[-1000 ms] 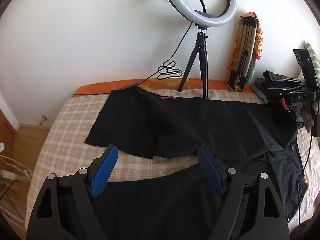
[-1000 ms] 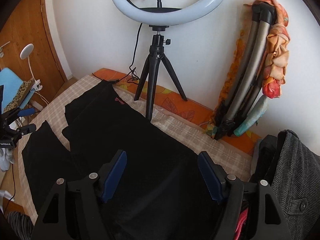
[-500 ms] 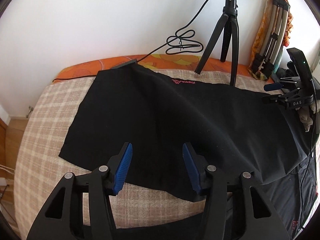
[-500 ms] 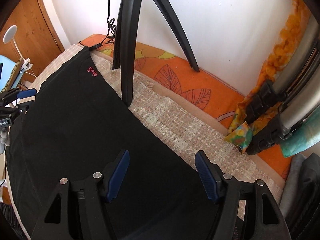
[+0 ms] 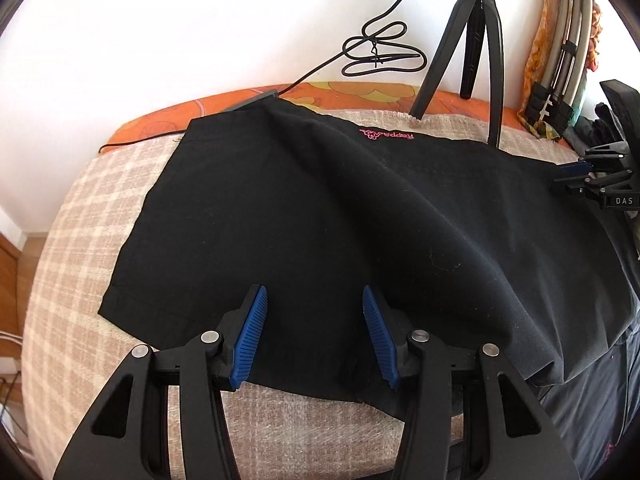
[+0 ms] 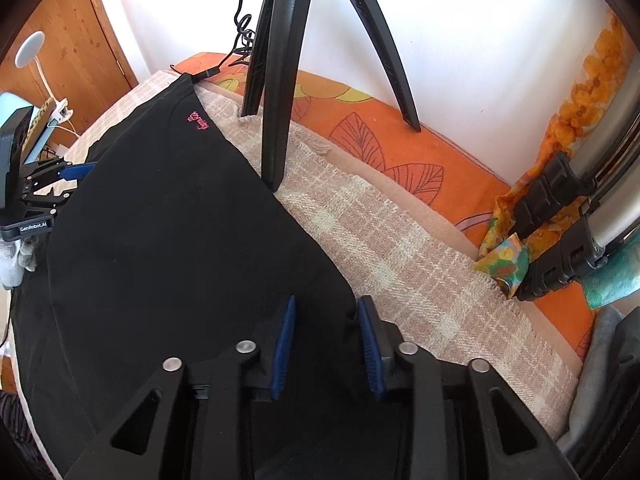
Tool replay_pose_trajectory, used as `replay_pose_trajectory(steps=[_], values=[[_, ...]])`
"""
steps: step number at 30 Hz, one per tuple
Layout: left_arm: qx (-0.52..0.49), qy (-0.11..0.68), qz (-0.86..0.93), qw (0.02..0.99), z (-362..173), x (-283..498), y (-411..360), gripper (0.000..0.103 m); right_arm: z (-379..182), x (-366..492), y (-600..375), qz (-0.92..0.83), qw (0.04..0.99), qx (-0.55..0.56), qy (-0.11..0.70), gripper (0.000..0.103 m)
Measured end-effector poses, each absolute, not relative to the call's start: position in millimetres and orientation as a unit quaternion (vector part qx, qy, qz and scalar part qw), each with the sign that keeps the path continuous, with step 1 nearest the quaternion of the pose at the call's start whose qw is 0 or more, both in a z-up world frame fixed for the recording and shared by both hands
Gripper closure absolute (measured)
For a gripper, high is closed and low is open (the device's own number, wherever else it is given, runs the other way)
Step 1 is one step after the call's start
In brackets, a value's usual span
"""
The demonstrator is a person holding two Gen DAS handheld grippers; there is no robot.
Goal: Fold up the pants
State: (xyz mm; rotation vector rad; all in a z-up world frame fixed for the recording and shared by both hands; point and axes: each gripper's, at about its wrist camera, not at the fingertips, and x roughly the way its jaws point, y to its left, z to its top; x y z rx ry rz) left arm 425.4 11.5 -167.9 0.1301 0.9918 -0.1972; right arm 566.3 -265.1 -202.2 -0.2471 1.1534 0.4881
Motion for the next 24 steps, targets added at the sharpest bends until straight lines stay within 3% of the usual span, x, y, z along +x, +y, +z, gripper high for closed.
replay_pose_trajectory(steps=[2, 5, 13, 20, 24], values=[[0.061, 0.475, -0.094, 0.873, -167.4, 425.2, 11.3, 0.054, -200.7, 561.7, -260.0, 0.220, 0.806, -0.137, 0.533, 0.090], [0.056, 0.477, -0.093, 0.872, -167.1, 426.5, 12.1, 0.054, -192.8, 552.0, -251.6, 0.208, 0.814, -0.157, 0.520, 0.096], [0.002, 0.471, -0.082, 0.878, -147.9, 422.2, 37.6, 0.054, -133.0, 503.1, -250.3, 0.197, 0.863, -0.143, 0.443, 0.098], [-0.059, 0.449, -0.067, 0.889, -107.1, 395.1, 72.2, 0.041, -87.3, 426.3, -215.3, 0.230, 0.880, -0.159, 0.384, 0.098], [-0.062, 0.440, -0.071, 0.893, -86.2, 374.9, 75.2, 0.040, -76.7, 375.0, -187.2, 0.256, 0.877, -0.182, 0.363, 0.098]])
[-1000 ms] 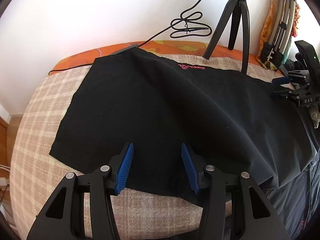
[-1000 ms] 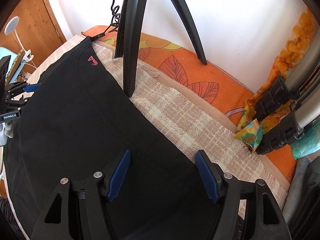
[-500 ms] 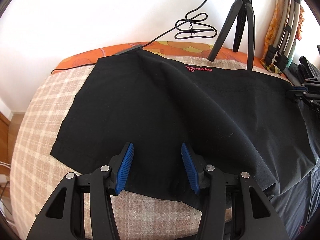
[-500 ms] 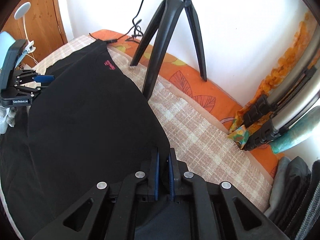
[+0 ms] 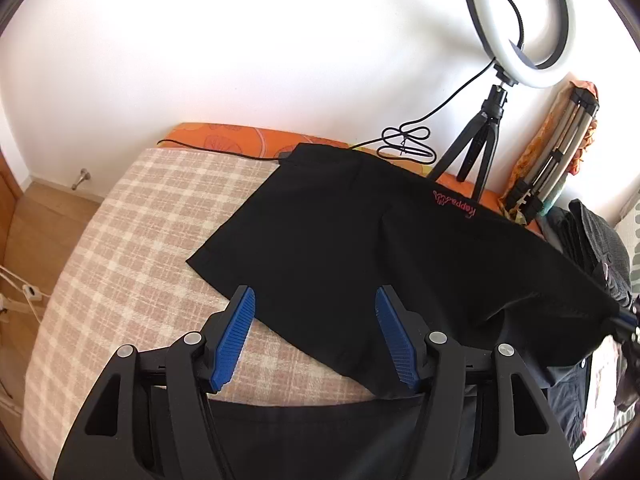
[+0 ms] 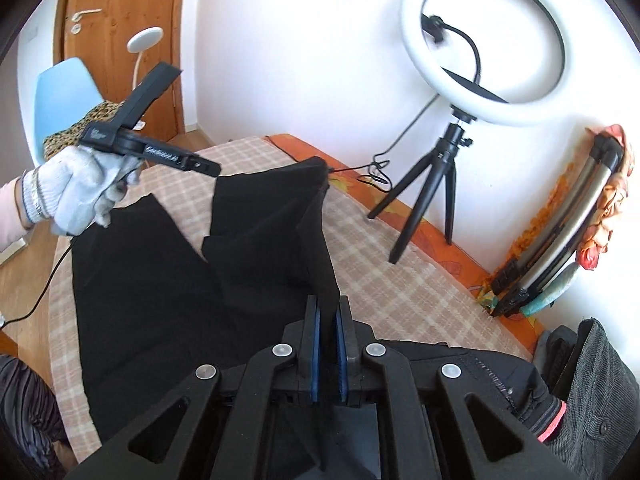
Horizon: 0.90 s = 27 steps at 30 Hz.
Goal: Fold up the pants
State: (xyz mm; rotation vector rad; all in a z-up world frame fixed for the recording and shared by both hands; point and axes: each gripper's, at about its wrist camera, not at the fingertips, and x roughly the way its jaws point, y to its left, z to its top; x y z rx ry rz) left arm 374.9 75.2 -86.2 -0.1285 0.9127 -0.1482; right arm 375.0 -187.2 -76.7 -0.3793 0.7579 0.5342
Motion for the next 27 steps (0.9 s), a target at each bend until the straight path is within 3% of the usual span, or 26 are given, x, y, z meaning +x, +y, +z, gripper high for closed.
replay_pose_trajectory(steps=[6, 14, 27], values=[[-0.090, 0.429, -0.112, 0.892, -61.5, 349.3, 65.2, 0.030, -94.4, 300.2, -144.8, 0.288, 0.853, -0.220, 0.376, 0.098], [-0.077, 0.466, -0.112, 0.874, -78.1, 338.7, 25.9, 0.029, -139.6, 233.4, -136.1, 0.271, 0.854, -0.199, 0.396, 0.098], [-0.162, 0.484, -0.039, 0.859, -109.4, 291.3, 95.2, 0.029, -151.1, 225.6, -178.8, 0.219, 0.896, -0.100, 0.373, 0.099]])
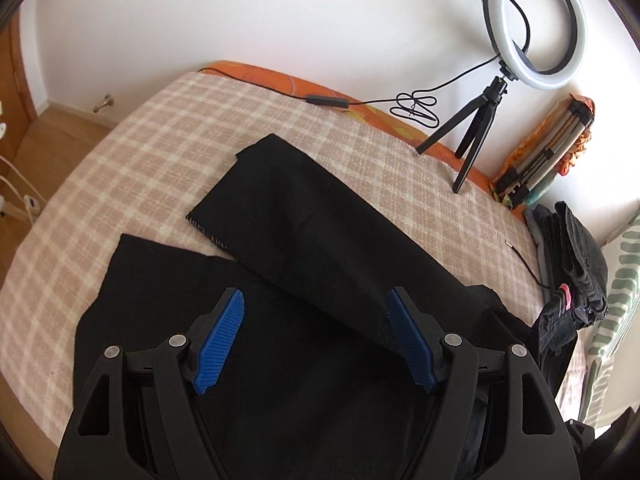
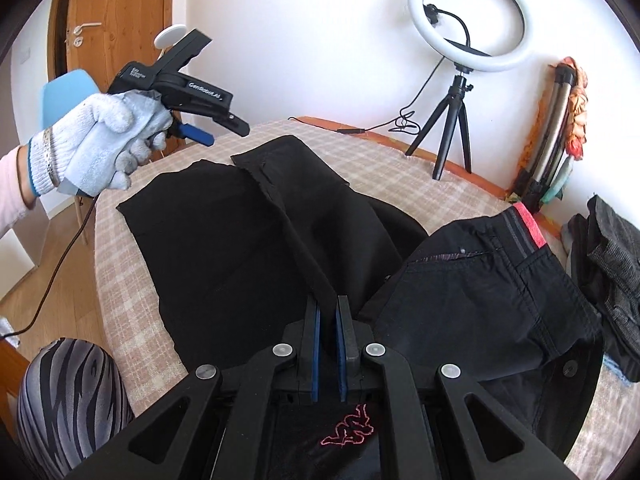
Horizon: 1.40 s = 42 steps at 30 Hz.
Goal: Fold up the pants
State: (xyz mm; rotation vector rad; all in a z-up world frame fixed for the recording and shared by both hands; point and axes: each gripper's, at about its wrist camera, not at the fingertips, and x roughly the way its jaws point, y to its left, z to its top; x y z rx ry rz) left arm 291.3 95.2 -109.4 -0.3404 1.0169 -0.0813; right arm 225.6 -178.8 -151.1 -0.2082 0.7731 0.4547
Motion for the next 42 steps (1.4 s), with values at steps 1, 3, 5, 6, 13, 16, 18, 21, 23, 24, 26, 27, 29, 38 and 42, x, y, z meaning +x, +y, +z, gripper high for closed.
replay_pose_trajectory(steps=[1, 3, 5, 6, 13, 16, 18, 21, 23, 24, 26, 27, 29, 38, 42], values=[[-0.172, 0.488, -0.033, 0.855, -114.0, 290.9, 95.8, 0.029, -154.0, 228.0, -179.9, 0.218, 0.895, -0.097, 0.377, 0.099], [-0.198, 0.494, -0.034, 0.846, -124.3, 288.4, 95.1, 0.029, -156.0, 231.8, -181.6, 0.216, 0.896, -0.089, 0.379, 0.099], [-0.224, 0.497, -0.045, 0.837, -133.2, 284.8, 91.4, 0.029, -154.7, 235.0, -184.5, 0.215, 0.897, -0.075, 0.379, 0.099], [-0.226, 0.500, -0.046, 0.835, -137.1, 284.8, 87.5, 0.029, -153.9, 235.6, -185.2, 0.216, 0.897, -0.073, 0.378, 0.099], [-0.302, 0.505, -0.044, 0.807, -168.6, 293.2, 73.7, 0.029, -154.5, 233.9, -184.7, 0.218, 0.898, -0.081, 0.372, 0.099], [-0.328, 0.491, -0.035, 0.806, -170.6, 299.7, 71.9, 0.029, -154.5, 231.8, -183.9, 0.221, 0.899, -0.083, 0.370, 0.099], [-0.346, 0.477, -0.026, 0.808, -170.0, 303.7, 73.6, 0.029, -153.7, 233.1, -185.6, 0.220, 0.900, -0.079, 0.369, 0.099], [-0.363, 0.455, -0.010, 0.813, -167.9, 306.8, 80.3, 0.037, -150.8, 234.3, -187.8, 0.217, 0.902, -0.074, 0.366, 0.099], [-0.378, 0.445, 0.006, 0.812, -168.6, 309.3, 88.4, 0.070, -149.4, 234.3, -188.9, 0.215, 0.903, -0.075, 0.364, 0.099], [-0.389, 0.439, 0.010, 0.810, -169.6, 310.5, 93.5, 0.075, -149.1, 234.1, -189.2, 0.215, 0.903, -0.074, 0.364, 0.099], [-0.404, 0.422, 0.010, 0.811, -167.2, 312.4, 102.5, 0.094, -149.6, 233.9, -188.5, 0.213, 0.903, -0.078, 0.365, 0.099], [-0.402, 0.414, 0.009, 0.817, -163.9, 313.1, 105.7, 0.095, -150.1, 232.1, -187.6, 0.212, 0.903, -0.083, 0.364, 0.099], [-0.389, 0.397, 0.000, 0.831, -151.3, 311.8, 107.0, 0.098, -151.6, 230.3, -185.2, 0.210, 0.902, -0.093, 0.365, 0.099], [-0.286, 0.361, -0.030, 0.887, -113.8, 281.4, 106.8, 0.100, -152.3, 224.5, -183.9, 0.208, 0.901, -0.106, 0.367, 0.099], [-0.255, 0.331, -0.019, 0.908, -102.8, 233.6, 122.2, 0.100, -145.8, 207.7, -184.0, 0.230, 0.897, -0.114, 0.359, 0.099]])
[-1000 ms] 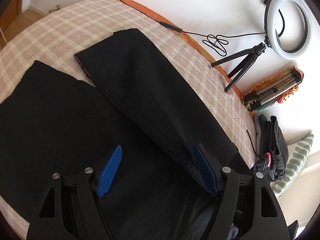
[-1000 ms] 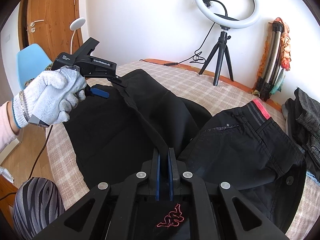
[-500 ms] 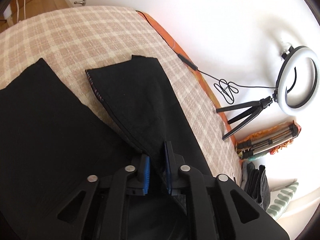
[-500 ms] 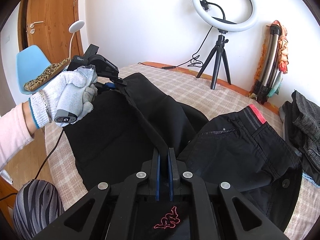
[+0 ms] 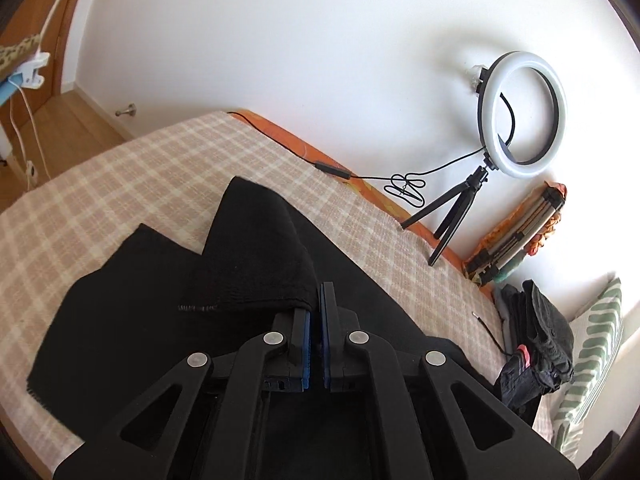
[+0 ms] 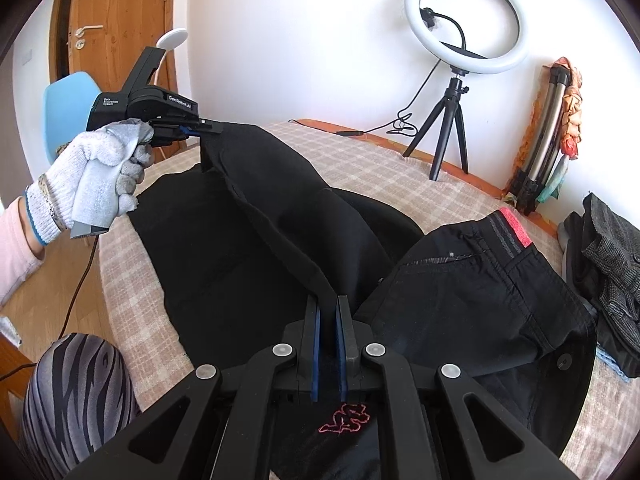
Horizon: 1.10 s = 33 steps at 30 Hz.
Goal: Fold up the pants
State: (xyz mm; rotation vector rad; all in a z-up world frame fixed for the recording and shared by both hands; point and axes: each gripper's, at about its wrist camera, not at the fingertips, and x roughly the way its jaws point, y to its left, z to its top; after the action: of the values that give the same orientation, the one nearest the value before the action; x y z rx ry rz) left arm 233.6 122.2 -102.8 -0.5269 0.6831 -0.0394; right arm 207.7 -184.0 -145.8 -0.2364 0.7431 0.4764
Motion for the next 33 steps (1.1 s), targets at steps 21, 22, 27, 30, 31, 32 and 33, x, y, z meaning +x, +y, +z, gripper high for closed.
replay_pose_trajectory(steps=[21, 22, 27, 30, 31, 32, 33], values=[[-0.405, 0.308, 0.072, 0.858, -175.7, 184.7, 192.9, 0.065, -172.6, 171.4, -173.6, 0.236, 0.871, -0.203, 0.380, 0.099], [-0.402, 0.312, 0.079, 0.857, -178.0, 185.8, 198.1, 0.097, -173.3, 171.6, -173.1, 0.236, 0.871, -0.204, 0.381, 0.099], [-0.374, 0.310, 0.086, 0.870, -178.1, 166.4, 208.5, 0.100, -179.1, 173.0, -165.5, 0.233, 0.867, -0.216, 0.384, 0.099], [-0.340, 0.314, 0.105, 0.880, -180.6, 153.0, 211.3, 0.100, -182.8, 174.7, -156.0, 0.237, 0.863, -0.227, 0.385, 0.099], [-0.337, 0.326, 0.106, 0.877, -185.5, 153.3, 213.1, 0.100, -183.9, 175.8, -153.8, 0.236, 0.862, -0.231, 0.385, 0.099], [-0.343, 0.337, 0.099, 0.871, -191.1, 153.7, 215.6, 0.100, -184.7, 176.9, -151.7, 0.232, 0.861, -0.237, 0.385, 0.099], [-0.346, 0.337, 0.090, 0.871, -192.8, 154.3, 216.8, 0.099, -184.6, 178.6, -151.1, 0.227, 0.862, -0.241, 0.384, 0.099]])
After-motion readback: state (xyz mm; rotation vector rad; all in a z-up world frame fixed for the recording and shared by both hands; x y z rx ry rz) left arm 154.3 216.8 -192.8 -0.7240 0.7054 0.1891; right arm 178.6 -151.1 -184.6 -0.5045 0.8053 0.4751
